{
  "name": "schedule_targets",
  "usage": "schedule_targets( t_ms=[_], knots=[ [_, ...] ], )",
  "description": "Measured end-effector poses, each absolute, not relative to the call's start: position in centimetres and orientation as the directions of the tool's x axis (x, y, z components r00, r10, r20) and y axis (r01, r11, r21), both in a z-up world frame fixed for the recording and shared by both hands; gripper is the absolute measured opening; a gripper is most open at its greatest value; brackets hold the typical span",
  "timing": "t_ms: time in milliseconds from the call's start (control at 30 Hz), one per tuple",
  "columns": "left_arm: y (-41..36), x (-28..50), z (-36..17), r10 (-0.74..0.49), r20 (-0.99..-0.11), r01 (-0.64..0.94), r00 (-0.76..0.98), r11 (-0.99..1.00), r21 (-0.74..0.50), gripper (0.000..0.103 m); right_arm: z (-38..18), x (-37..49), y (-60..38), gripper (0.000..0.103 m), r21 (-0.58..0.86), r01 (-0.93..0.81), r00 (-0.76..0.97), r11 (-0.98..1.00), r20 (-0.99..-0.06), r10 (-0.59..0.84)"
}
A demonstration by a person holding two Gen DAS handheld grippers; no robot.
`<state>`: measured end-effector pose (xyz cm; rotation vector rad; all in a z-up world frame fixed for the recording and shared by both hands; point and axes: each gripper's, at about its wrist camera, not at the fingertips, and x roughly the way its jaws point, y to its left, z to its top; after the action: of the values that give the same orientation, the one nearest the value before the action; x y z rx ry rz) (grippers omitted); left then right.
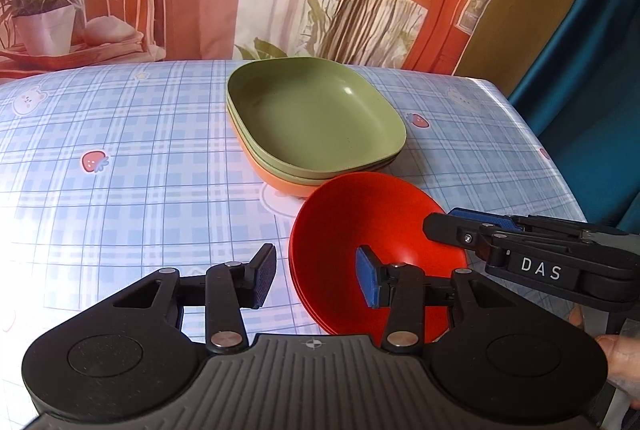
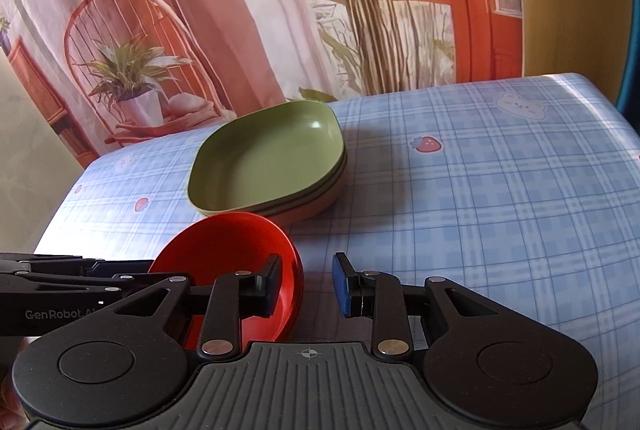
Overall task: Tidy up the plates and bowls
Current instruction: 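Move the left gripper to the red bowl stack and close on its rim, then lift the red bowls with the left gripper and carry them over the green plates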
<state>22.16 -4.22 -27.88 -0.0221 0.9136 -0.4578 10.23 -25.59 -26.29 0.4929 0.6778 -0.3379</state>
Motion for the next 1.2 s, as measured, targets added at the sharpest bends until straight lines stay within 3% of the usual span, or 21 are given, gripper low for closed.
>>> schedule_targets(
  t_ms=[233, 467, 667, 1200],
  knots=[
    [-3.9, 22.6, -28.6, -0.409, -0.762, 0.361, 0.502, 0.9, -0.246, 0.045, -27.5, 10.3, -25.3, 0.026, 0.353, 0.444, 0.729, 0.823, -0.677, -0.103],
    [-3.6, 22.3, -29.2, -0.435, -0.761, 0.357, 0.481, 0.89, -0.283, 0.03, -28.0, 10.2, -24.7, 0.023, 0.356, 0.436, 0.724, 0.826, -0.684, -0.087],
    [-3.4, 22.0, -29.4, -0.434, -0.759, 0.361, 0.486, 0.89, -0.278, 0.025, -28.0, 10.2, -24.3, 0.015, 0.356, 0.433, 0.724, 0.828, -0.685, -0.084],
    [-4.0, 21.4, -25.8, -0.43, -0.718, 0.401, 0.547, 0.888, -0.225, 0.024, -24.7, 10.3, -25.2, 0.013, 0.342, 0.419, 0.754, 0.841, -0.648, -0.112]
  ],
)
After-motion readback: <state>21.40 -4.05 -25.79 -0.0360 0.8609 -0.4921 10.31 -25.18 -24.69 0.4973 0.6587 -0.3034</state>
